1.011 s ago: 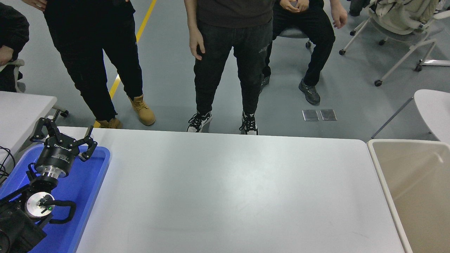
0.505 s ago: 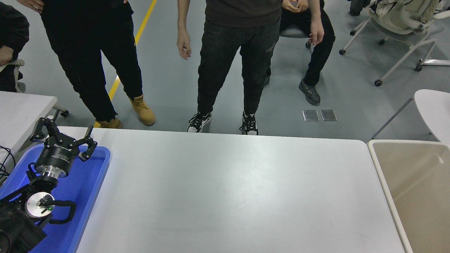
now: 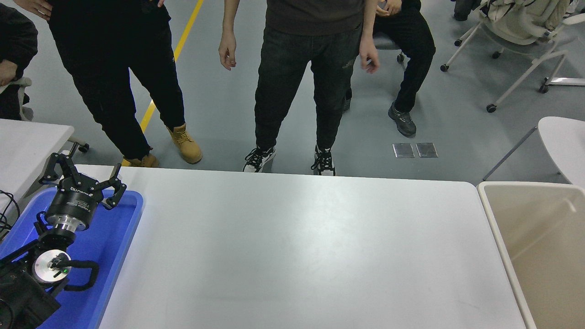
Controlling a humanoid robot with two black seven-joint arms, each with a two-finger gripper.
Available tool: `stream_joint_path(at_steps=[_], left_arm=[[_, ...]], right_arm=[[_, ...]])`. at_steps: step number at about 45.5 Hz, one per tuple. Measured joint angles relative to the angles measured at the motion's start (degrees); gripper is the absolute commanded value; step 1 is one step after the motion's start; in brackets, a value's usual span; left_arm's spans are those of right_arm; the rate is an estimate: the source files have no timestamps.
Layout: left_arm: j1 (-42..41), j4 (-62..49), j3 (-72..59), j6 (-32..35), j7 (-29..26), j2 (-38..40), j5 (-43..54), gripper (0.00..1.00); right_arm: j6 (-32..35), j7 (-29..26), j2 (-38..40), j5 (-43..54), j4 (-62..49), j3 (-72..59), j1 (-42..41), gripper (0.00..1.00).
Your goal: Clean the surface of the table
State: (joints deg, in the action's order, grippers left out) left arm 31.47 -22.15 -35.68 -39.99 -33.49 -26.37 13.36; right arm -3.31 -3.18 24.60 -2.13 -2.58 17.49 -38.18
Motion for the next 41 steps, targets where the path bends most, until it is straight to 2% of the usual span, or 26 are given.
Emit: stream_joint_path(at_steps=[27,29,32,34,37,41], left_arm=[[0.00,0.00,0.00,0.00,0.00,0.00,0.00,1.00],[0.00,0.00,0.00,0.00,0.00,0.00,0.00,1.00],[0.00,0.00,0.00,0.00,0.00,0.00,0.00,1.00],[0.00,0.00,0.00,0.00,0.00,0.00,0.00,1.00],[0.00,0.00,0.00,0.00,0.00,0.00,0.00,1.00],[0.00,0.00,0.00,0.00,0.00,0.00,0.00,1.00]], right_arm=[[-0.08,0.00,-3.22,-0.02,0.12,-0.02,2.73,0.00],[-0.09,0.00,-3.32,0.00,0.14,-0.09,2.78,0.15],[-0.14,0.02,-3.44,0.07,0.16,-0.21,2.86,0.47],[-0.25,0.02,-3.51,0.28,0.19,-0.32,2.94,0.61],[-0.45,0.02,-3.60,0.51,0.27,-0.46,3.10,0.67],[-0.52,0.02,-3.69,0.77,0.43,-0.60,3.32,0.89]])
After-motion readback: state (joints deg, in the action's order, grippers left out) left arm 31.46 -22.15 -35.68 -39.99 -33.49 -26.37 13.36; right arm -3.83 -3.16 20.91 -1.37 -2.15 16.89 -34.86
